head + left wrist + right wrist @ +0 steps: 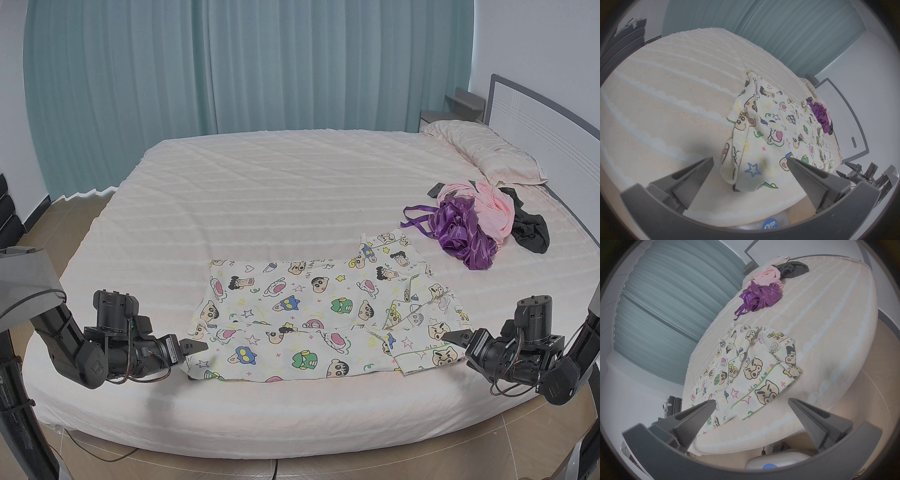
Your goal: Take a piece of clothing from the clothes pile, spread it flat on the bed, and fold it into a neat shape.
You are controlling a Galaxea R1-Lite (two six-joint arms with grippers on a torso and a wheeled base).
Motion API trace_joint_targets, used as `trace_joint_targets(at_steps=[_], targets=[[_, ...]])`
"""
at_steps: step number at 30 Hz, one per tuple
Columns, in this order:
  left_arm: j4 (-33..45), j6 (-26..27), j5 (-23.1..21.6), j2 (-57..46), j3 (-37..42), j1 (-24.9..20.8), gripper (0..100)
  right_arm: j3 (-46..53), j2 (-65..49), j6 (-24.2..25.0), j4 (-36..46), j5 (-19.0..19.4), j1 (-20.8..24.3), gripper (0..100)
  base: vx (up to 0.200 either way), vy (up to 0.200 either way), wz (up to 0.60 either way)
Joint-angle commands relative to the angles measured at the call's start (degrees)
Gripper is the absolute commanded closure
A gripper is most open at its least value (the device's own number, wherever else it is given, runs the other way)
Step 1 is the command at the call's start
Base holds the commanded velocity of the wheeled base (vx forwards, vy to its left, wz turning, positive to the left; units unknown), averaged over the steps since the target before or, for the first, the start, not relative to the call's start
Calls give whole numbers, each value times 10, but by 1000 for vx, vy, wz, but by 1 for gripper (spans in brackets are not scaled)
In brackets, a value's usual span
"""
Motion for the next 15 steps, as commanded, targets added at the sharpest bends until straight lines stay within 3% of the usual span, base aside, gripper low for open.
trace_joint_targets(at_steps=[1,7,15], targets=[[-24,7,-1,36,16,0,0,3,5,0,-1,0,1,0,0,0,0],[-84,0,-2,5,53,3,0,4,12,-1,-1,0,1,0,0,0,0],[-102,0,-30,-46,81,-3,0,6,12,-2,-1,0,2,0,0,0,0]])
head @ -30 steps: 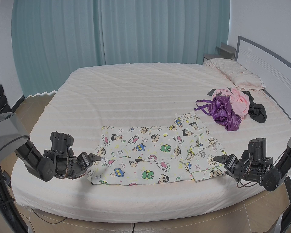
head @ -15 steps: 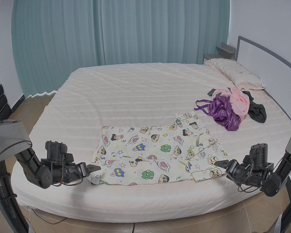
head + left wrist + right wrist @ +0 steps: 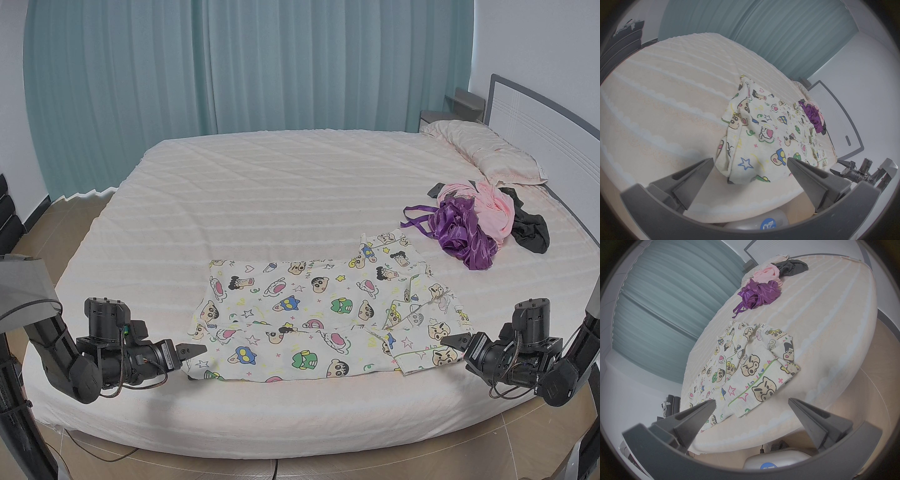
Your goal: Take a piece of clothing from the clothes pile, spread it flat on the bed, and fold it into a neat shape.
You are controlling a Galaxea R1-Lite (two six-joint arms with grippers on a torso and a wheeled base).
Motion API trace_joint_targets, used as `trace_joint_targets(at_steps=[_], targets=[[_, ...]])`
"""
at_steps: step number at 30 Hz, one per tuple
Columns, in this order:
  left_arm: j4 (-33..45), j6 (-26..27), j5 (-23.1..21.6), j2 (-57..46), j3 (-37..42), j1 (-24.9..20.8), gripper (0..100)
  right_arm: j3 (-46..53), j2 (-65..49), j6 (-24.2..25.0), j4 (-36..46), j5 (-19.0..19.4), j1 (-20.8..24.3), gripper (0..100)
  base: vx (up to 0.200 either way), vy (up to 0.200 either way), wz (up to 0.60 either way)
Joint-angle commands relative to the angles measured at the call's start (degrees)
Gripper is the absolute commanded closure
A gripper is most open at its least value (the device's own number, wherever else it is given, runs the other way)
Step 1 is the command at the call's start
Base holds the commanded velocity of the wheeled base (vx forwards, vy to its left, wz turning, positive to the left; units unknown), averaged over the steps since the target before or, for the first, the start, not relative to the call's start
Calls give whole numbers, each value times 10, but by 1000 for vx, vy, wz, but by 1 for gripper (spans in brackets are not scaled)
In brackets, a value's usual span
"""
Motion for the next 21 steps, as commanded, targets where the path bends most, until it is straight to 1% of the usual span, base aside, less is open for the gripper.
trace_joint_targets(at_steps=[1,6,7,9,13,21], targets=[[-1,0,-15,-39,15,-2,0,1,3,0,0,0,1,0,0,0,0],[-1,-1,-22,-39,19,-16,0,1,3,0,0,0,2,0,0,0,0],[-1,-1,-23,-35,19,-28,0,1,3,1,0,0,2,0,0,0,0],[-1,-2,-25,-34,19,-33,0,1,3,0,0,0,2,0,0,0,0],[-24,-10,-27,-31,19,-63,0,1,3,0,0,-1,2,0,0,0,0],[-52,-8,-19,21,1,-62,0,1,3,0,0,-1,2,0,0,0,0]])
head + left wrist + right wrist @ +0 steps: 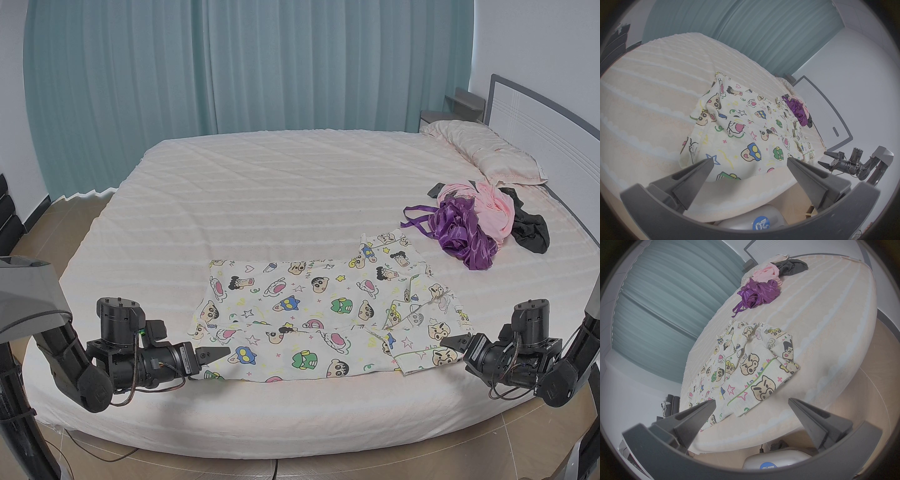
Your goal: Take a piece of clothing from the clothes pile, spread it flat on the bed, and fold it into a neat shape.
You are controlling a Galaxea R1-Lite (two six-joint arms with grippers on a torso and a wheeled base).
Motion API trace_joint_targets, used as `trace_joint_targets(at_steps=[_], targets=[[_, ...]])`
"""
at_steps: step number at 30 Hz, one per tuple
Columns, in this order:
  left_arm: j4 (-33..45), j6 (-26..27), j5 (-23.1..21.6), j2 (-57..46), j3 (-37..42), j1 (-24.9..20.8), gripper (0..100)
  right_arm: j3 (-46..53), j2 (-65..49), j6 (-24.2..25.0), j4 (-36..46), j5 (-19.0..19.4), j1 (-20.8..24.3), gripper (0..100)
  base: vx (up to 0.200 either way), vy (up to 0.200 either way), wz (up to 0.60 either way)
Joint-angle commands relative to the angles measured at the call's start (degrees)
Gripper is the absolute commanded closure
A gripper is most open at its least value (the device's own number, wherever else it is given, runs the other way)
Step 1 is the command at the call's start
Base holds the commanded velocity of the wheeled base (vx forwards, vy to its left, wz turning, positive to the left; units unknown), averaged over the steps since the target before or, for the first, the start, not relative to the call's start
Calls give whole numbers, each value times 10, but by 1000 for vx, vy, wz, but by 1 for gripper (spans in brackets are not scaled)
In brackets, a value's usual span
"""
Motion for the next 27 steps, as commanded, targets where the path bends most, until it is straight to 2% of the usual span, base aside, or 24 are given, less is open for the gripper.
trace_joint_targets(at_steps=[1,7,27], targets=[[-10,0,14,44,-15,3,0,-1,2,0,0,0,0,0,0,0,0],[-23,0,50,89,-38,7,0,0,2,-1,0,0,0,0,0,0,0],[-26,-1,52,90,-24,13,0,-1,8,-1,-3,0,0,0,0,0,0]])
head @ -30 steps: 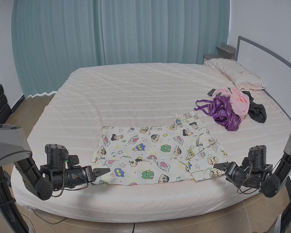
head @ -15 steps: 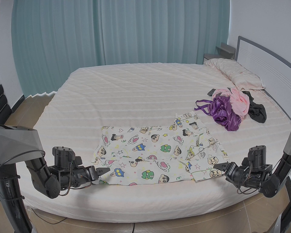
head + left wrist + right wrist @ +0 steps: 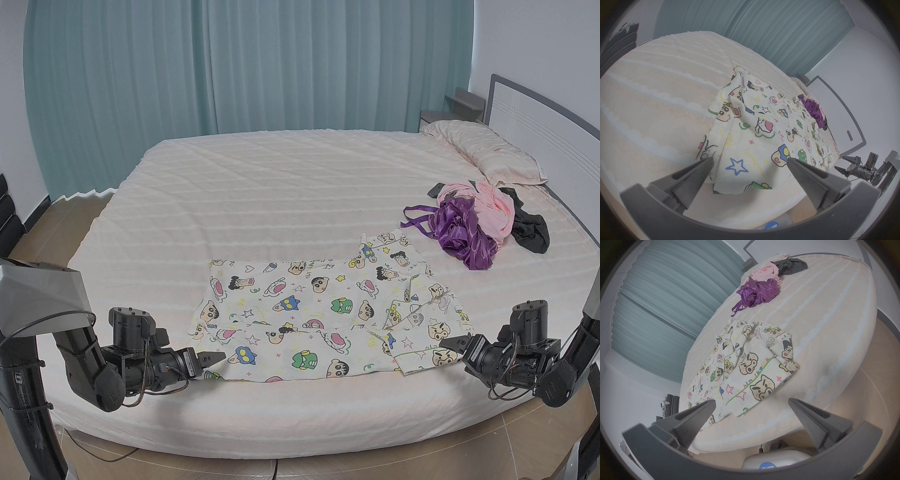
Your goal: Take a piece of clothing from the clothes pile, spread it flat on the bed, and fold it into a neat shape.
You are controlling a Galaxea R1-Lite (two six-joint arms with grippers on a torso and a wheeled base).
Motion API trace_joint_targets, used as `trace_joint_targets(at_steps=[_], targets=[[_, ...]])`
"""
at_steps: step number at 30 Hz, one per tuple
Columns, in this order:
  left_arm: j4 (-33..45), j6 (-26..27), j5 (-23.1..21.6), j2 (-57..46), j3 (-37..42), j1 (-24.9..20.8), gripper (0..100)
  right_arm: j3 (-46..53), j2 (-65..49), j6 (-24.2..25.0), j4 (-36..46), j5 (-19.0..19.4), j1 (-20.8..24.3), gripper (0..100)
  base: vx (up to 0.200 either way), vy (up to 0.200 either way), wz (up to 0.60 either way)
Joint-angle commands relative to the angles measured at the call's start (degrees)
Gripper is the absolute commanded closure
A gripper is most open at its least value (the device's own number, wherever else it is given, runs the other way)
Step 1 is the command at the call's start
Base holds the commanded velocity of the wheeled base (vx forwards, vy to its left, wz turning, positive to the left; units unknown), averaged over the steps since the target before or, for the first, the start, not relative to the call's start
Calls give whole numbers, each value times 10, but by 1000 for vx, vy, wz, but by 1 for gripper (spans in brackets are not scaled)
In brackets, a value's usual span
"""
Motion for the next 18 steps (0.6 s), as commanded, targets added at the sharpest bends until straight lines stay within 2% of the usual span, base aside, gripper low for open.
trace_joint_targets(at_steps=[1,5,6,10,18], targets=[[1,-2,0,4,2,0,0,0,0,0,-1,0,0,0,0,0,0],[0,-4,0,4,5,1,0,0,1,0,-2,0,0,0,0,0,0],[0,-10,0,3,5,1,100,0,1,0,-1,0,0,0,0,0,0],[0,-29,1,1,9,5,100,-1,1,0,-2,0,0,0,0,0,0],[0,-29,8,-18,43,16,100,-1,1,0,-2,0,0,0,0,0,0]])
